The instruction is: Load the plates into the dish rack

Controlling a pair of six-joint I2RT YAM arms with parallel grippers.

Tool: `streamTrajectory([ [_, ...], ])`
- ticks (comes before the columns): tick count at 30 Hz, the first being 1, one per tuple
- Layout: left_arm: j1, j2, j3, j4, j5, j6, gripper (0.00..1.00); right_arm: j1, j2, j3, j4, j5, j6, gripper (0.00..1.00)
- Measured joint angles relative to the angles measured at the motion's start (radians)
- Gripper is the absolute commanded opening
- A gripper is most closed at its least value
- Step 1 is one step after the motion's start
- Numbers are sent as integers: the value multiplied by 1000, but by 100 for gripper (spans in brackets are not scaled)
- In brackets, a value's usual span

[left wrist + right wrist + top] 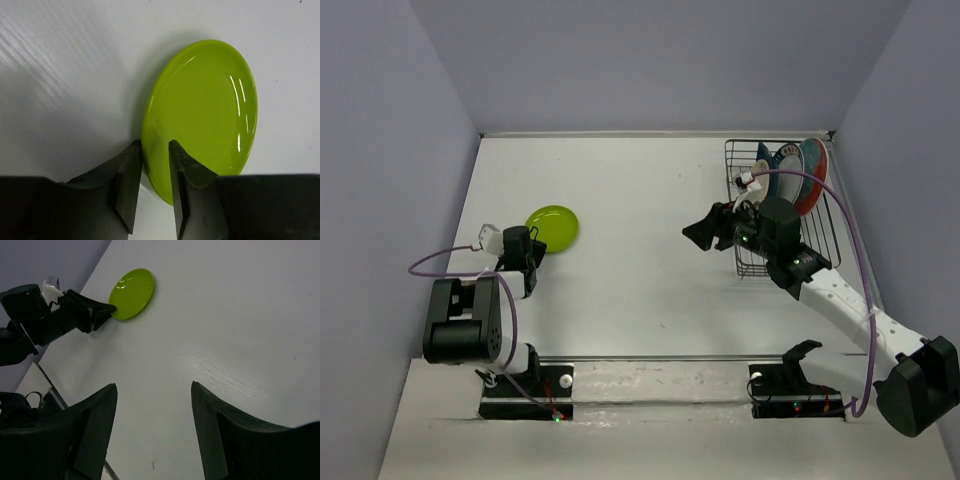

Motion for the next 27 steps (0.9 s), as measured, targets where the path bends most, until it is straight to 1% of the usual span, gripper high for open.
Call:
streamTrajectory([
  [1,0,21,2,12,-3,1,11,0,0,0,3,0,0,66],
  [2,1,29,2,19,-6,2,6,0,0,0,5,0,0,66],
  [4,4,33,2,31,-3,-3,6,0,3,0,9,-1,0,67],
  [6,8,29,2,61,17,3,6,0,16,0,11,-10,0,70],
  [7,9,27,2,67,31,6,6,0,27,0,12,-15,0,75],
  [9,3,18,-5,77,54,11,6,0,56,0,13,-23,-1,80],
  [11,-33,-33,-20,75,72,19,6,0,94,8,12,-32,-2,87],
  [12,-60,-69,-26,72,82,24,6,0,115,14,11,-39,-1,89],
  [13,-105,-129,-31,73,98,32,6,0,138,22,12,-47,1,91],
  [17,-229,-304,-33,99,195,58,6,0,235,59,24,-103,11,95],
  [20,-290,-416,-45,114,278,76,6,0,289,72,40,-131,24,96],
  [23,-317,-504,-76,112,342,91,6,0,342,78,80,-172,50,97],
  [27,-338,-551,-114,95,394,103,6,3,375,78,135,-230,83,97],
])
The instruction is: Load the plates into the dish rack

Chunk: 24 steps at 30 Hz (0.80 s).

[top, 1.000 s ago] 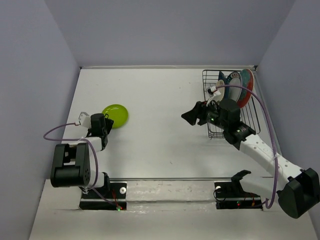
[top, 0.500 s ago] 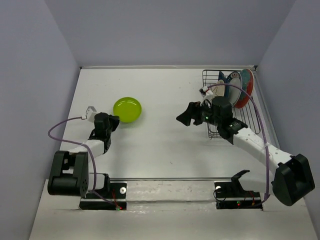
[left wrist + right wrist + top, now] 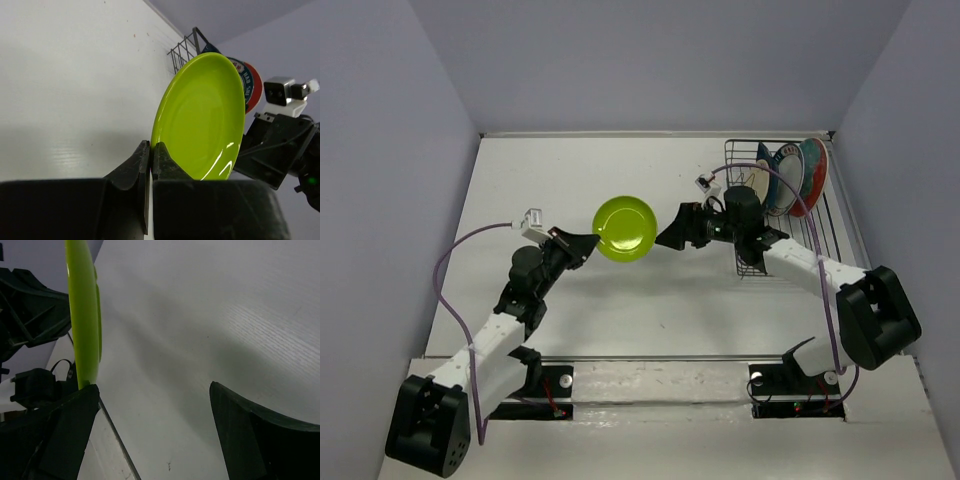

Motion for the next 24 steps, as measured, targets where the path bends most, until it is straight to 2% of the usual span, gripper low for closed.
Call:
streamTrajectory([
  [9,-11,-61,-40,-8,36,9,6,18,6,-13,68,-88,6,97],
  [18,-11,-53,-40,29,73,-6,6,21,1,-15,90,-205,-21,96],
  [24,-5,-57,-39,11,102,-9,6,32,-119,-58,74,-314,-109,96],
])
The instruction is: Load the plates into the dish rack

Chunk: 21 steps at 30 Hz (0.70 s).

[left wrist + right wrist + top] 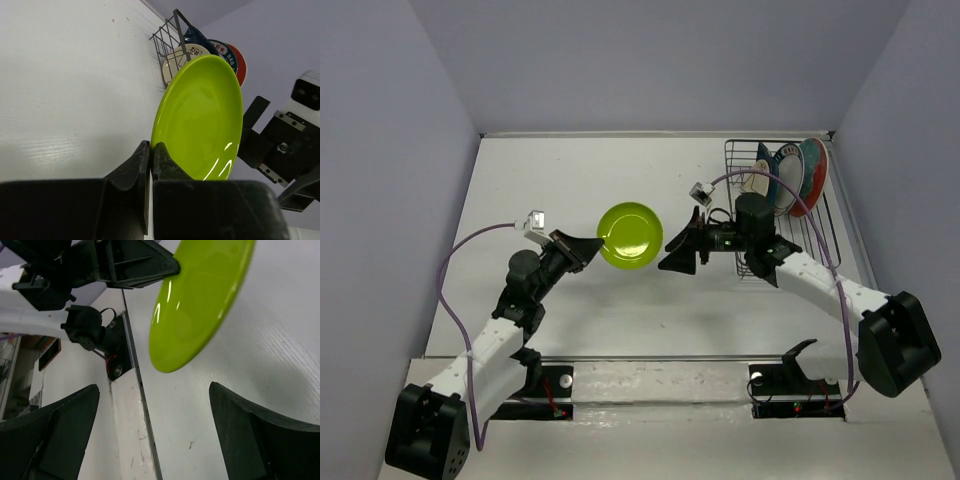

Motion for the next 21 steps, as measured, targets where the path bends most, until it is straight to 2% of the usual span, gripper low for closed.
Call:
streamTrajectory([
  [3,0,0,7,-5,16,2,6,5,-64,-24,10,-28,-19,100],
  [7,0,0,9,6,55,-1,6,5,-85,-27,16,23,-21,100],
  [11,-2,0,9,21,90,0,6,5,19,27,27,78,6,92],
  [13,-7,2,9,22,100,3,6,5,75,44,56,86,47,79],
  [14,-11,6,9,24,105,6,6,5,94,48,72,89,71,59],
  [15,-17,12,10,28,111,8,7,5,109,51,86,95,91,44],
  [16,-27,24,11,29,121,15,21,5,119,54,95,97,102,17],
  [17,-33,31,11,27,122,21,33,5,125,58,100,103,125,8],
  [18,-38,37,11,26,129,27,44,5,130,66,110,111,138,7],
  [19,-41,39,12,25,145,22,67,5,130,74,105,156,144,7],
  [20,-42,39,16,28,146,34,81,3,130,78,98,168,151,7],
  [21,-47,35,31,21,153,47,88,-1,130,81,90,195,156,7],
])
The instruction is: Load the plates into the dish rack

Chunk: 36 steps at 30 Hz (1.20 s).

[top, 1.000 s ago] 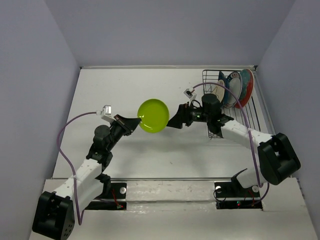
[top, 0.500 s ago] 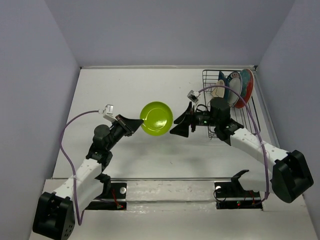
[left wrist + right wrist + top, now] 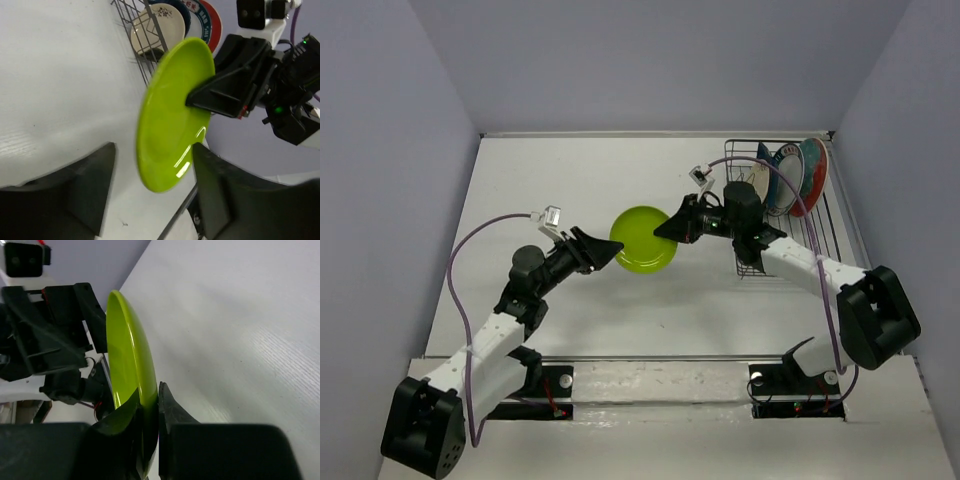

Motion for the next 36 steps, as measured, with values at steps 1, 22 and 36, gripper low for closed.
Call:
streamTrajectory([
  [1,-1,-5,18,-16,5,-1,99,0,-2,5,-13,25,-2,7],
  [22,-9,-187,438,-636,-157,517,99,-229,26,442,-509,1198,-536,7],
  [36,-32,-199,426,-707,-219,560,99,-256,270,511,-517,1309,-696,7],
])
